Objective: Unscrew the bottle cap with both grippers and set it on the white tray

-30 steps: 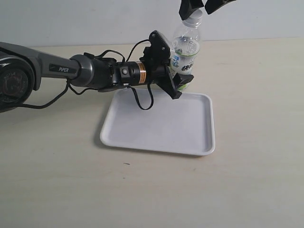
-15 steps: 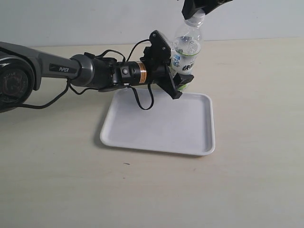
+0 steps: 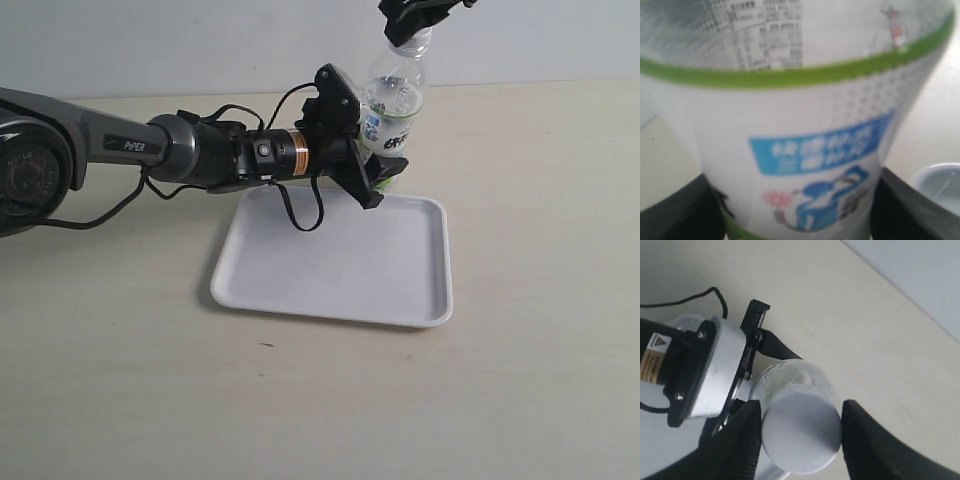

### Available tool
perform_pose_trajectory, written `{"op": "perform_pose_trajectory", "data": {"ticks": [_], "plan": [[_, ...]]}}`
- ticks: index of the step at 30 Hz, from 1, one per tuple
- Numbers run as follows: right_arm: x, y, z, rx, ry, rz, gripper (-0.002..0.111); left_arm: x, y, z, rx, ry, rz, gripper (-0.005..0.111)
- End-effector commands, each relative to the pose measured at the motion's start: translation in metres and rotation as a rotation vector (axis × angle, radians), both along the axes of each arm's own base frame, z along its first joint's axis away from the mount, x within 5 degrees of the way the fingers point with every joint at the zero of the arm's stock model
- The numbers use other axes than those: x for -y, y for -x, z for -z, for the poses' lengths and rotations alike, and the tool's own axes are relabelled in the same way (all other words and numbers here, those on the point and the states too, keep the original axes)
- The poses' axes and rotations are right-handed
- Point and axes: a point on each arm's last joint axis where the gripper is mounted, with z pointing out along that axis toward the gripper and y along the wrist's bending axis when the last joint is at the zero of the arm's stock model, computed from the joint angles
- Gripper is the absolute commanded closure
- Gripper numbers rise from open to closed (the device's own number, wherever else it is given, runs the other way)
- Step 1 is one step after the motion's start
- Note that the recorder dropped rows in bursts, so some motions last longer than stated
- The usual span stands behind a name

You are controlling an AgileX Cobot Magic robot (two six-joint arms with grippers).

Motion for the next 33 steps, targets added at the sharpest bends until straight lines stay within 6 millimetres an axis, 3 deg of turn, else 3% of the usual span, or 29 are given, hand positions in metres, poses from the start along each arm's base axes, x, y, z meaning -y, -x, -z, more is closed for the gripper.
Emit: {"op": "perform_pose_trajectory", "data": {"ticks": [1,8,10,14,16,19,29,33], "plan": [[0.001,0.002,-0.001,0.064,0.154,-0.267,0.108,-0.002,0.000,0.007,-0.011,-0.048,-0.015,0.107],[-0.001,0.000,-0.004,0.156,0.262,-0.479,0.108,-0.002,0.000,0.007,-0.011,-0.048,-0.015,0.107],[-0.004,0.001,-0.015,0.239,0.234,-0.490,0.108,-0.002,0.000,0.007,-0.011,-0.048,-0.015,0.107],[-0.004,0.009,-0.043,0.334,0.196,-0.443,0.108,-0.002,0.000,0.007,-0.013,-0.044,-0.019,0.107],[-0.001,0.016,-0.058,0.320,0.096,-0.272,0.108,-0.002,0.000,0.006,-0.016,-0.039,-0.022,0.107],[0.006,0.025,-0.065,0.249,0.057,-0.139,0.108,-0.002,-0.002,0.005,-0.044,0.002,-0.059,0.107],[0.009,0.044,-0.036,-0.082,0.018,-0.016,0.108,-0.009,-0.008,-0.006,-0.142,0.111,-0.106,0.107],[0.006,0.050,-0.009,-0.198,-0.023,0.004,0.108,-0.019,-0.014,-0.008,-0.166,0.154,-0.123,0.107]]}}
